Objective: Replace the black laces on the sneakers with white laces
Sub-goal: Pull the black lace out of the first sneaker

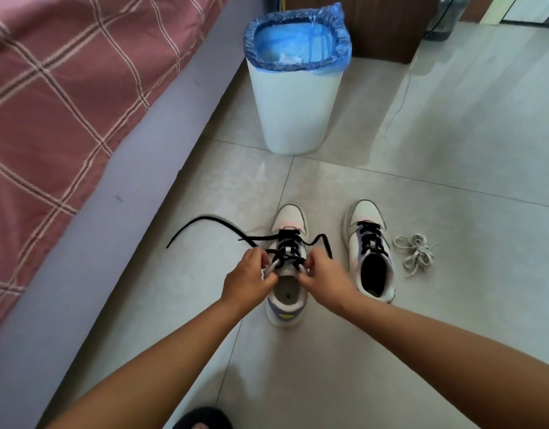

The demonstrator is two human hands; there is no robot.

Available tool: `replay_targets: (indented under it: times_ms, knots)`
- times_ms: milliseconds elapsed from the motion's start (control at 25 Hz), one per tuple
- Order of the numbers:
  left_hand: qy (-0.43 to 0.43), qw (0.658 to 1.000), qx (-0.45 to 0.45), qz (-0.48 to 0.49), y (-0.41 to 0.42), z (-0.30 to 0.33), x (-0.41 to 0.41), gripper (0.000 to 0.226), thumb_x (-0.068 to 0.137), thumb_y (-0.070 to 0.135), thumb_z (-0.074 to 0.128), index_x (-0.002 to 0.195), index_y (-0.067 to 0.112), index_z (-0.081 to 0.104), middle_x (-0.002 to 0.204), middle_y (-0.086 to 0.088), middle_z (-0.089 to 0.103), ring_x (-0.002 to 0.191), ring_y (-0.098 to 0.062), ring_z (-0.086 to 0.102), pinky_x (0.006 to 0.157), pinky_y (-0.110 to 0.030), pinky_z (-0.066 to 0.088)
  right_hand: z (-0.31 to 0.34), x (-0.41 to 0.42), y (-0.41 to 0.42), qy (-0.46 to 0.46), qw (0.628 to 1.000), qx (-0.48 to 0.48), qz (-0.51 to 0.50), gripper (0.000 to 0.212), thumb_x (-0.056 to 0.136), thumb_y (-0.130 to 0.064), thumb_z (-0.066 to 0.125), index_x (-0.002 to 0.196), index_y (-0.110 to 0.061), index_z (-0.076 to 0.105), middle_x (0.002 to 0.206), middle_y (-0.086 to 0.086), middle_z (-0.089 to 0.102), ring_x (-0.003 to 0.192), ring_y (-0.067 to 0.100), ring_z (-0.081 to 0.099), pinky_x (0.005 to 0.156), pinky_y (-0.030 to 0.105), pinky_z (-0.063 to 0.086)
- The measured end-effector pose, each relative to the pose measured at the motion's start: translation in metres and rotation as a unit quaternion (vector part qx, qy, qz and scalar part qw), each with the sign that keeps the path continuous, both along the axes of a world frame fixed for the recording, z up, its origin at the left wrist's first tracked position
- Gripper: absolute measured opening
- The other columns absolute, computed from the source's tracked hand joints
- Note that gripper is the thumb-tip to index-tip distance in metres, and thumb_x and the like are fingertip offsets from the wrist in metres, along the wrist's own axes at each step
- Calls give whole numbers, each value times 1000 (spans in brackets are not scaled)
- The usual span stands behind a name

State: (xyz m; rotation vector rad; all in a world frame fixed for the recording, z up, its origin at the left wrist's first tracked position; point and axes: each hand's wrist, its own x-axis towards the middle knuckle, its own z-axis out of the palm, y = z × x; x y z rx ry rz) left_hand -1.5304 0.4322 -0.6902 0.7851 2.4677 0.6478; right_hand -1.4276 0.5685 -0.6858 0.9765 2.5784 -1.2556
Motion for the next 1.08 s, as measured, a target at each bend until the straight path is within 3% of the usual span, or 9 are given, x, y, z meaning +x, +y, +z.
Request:
replay_targets:
  times_ms: [200, 480, 640, 720, 800, 880, 960, 1000, 1080]
  knots:
    - [-131, 980, 130, 69, 5, -1, -2, 18, 84, 24, 69, 95, 19, 57, 101, -1, 57, 84, -4, 54, 71, -8, 40, -9, 2, -5, 86, 979, -155, -104, 17, 85, -17, 67, 87, -25, 53, 66, -6, 44, 60, 8, 41, 60, 25, 35]
    - [-232, 966, 83, 74, 23, 17, -21, 17, 91, 19, 61, 74, 17, 57, 79, -4, 61, 76, -16, 56, 71, -30, 49, 5, -12, 5, 36, 942, -312, -117, 21, 91, -12, 60, 73, -16, 50, 65, -1, 47, 57, 9, 43, 54, 18, 39]
    - [-14, 990, -36, -134, 27, 22, -29, 8, 97, 18, 50, 94, 11, 48, 94, -8, 57, 87, -28, 58, 68, -33, 41, 17, -16, 19, -22, 944, -326, -52, 26, 99, -13, 46, 73, -15, 44, 66, 3, 45, 58, 12, 43, 58, 23, 44]
    - [168, 955, -73, -235, 27, 20, -25, 17, 98, 19, 49, 107, 5, 48, 94, -10, 61, 80, -31, 61, 59, -33, 38, 18, -20, 23, -54, 986, -159, 21, 20, 99, -16, 43, 80, -14, 40, 74, 5, 47, 67, 19, 45, 63, 33, 42]
    - [234, 953, -38, -187, 29, 16, -21, 20, 91, 20, 61, 100, 5, 52, 82, -9, 63, 67, -29, 62, 52, -33, 42, 18, -23, 18, -46, 997, -4, 69, 13, 99, -18, 41, 90, -13, 35, 82, 5, 46, 74, 22, 43, 65, 32, 32]
    - [2, 999, -18, 26, 40, 24, -21, 15, 89, 25, 60, 88, 13, 50, 80, -5, 56, 73, -24, 55, 59, -29, 40, 9, -23, 13, -16, 999, -31, -16, 16, 99, -23, 44, 89, -13, 37, 80, 4, 46, 75, 22, 44, 64, 30, 30]
    - [-242, 958, -16, 153, 44, 23, -21, 20, 88, 26, 57, 75, 16, 47, 78, -5, 53, 77, -23, 53, 60, -27, 42, 10, -25, 10, -17, 993, -81, -80, 23, 98, -27, 45, 81, -14, 40, 73, 3, 47, 74, 22, 47, 64, 30, 33]
    - [-252, 955, -9, 158, 45, 20, -23, 23, 89, 25, 58, 70, 15, 48, 77, -6, 55, 77, -24, 55, 62, -29, 46, 8, -26, 13, -28, 996, -66, -57, 23, 99, -27, 44, 80, -13, 41, 72, 3, 47, 76, 22, 48, 64, 29, 33]
    - [-138, 987, -18, 85, 43, 23, -24, 22, 90, 24, 58, 72, 13, 52, 80, -11, 60, 79, -27, 59, 70, -35, 49, 13, -27, 22, -49, 997, 27, 59, 14, 99, -21, 42, 89, -12, 42, 85, 8, 52, 82, 27, 51, 65, 29, 30]
